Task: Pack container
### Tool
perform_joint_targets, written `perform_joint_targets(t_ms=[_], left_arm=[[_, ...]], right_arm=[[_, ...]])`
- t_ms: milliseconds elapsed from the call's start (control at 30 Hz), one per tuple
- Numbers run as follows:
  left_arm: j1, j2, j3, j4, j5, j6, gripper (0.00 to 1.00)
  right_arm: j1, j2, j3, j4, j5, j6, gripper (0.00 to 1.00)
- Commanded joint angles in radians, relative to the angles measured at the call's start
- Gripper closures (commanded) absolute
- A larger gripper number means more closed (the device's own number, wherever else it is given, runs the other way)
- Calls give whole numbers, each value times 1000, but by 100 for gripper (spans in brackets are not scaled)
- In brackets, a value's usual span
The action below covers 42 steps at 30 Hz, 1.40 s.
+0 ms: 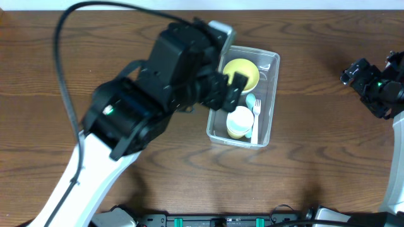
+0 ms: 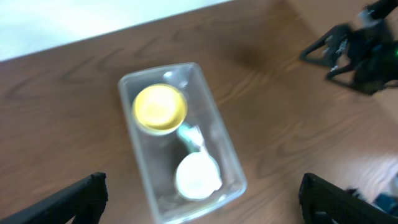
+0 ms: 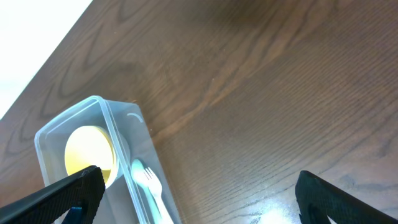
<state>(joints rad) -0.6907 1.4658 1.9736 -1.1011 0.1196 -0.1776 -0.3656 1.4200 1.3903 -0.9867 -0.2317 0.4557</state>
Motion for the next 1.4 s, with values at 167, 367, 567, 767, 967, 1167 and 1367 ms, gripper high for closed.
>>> perform_joint_targets(t_ms=[167, 367, 567, 767, 967, 1167, 1367], left_arm=[[20, -107, -8, -95, -263, 106, 2], [106, -222, -8, -173, -322, 107, 2], [234, -300, -23, -202, -353, 174, 2], [315, -336, -95, -230, -352, 181, 2], [383, -439, -285, -138, -257, 181, 2], [528, -659, -657, 111, -100, 180, 2], [558, -901, -999, 225, -100, 153, 2]], right_arm=[[-7, 1, 1, -1, -1, 3, 1], [-7, 1, 1, -1, -1, 3, 1], [-7, 1, 1, -1, -1, 3, 1], [-7, 1, 1, -1, -1, 3, 1], [-7, 1, 1, -1, -1, 3, 1], [-7, 1, 1, -1, -1, 3, 1], [-7, 1, 1, -1, -1, 3, 1]])
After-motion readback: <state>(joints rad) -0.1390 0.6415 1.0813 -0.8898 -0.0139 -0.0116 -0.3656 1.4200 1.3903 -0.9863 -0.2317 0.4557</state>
